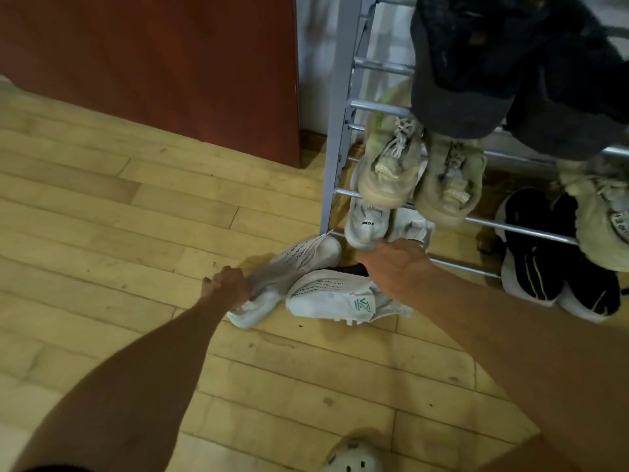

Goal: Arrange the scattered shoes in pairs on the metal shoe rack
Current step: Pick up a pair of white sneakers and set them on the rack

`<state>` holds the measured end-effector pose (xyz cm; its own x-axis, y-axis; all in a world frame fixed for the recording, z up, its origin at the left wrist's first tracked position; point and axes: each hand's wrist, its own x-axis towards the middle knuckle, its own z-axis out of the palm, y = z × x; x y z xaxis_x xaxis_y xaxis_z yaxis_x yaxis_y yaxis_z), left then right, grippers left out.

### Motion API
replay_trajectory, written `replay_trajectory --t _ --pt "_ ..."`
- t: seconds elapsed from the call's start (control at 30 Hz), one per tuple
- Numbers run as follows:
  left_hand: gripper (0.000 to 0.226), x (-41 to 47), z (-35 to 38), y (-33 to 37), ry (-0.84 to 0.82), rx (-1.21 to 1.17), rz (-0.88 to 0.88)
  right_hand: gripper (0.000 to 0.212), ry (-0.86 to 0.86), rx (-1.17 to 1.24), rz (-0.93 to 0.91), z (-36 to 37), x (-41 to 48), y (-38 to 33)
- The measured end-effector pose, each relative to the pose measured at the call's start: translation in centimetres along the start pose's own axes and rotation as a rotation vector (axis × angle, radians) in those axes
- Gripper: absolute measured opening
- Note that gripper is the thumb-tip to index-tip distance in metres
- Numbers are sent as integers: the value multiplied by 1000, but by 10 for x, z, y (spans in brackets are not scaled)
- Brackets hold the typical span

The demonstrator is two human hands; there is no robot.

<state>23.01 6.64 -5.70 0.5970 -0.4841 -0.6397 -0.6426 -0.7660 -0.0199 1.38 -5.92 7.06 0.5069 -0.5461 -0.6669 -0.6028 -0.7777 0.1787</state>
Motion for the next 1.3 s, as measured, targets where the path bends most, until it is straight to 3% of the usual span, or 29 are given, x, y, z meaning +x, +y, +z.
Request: replay_trajectory --t 0.1,0.2,0.47,0.73,0.97,1.1,1.3 --pt "22 -16 19 -6 -16 -62 -64 52 29 -54 27 -1 -10 -11" --pt "12 -22 42 -16 -11 -311 -112 50 111 -86 61 7 -18 -14" --pt "58 -45 68 -9 -109 -577 -179 39 209 -49 97 37 -42 1" --pt "61 -64 59 -7 -180 -630 -249 35 284 -47 46 36 -49 14" --pt "7 -92 56 -15 -253 -976 -324 37 275 -89 22 31 -55 10" --pt "7 -115 54 -12 -246 -996 -265 35 282 -166 -8 22 -82 15" --pt "21 -160 29 -16 -132 -1277 -207 34 406 -131 59 -9 -139 21"
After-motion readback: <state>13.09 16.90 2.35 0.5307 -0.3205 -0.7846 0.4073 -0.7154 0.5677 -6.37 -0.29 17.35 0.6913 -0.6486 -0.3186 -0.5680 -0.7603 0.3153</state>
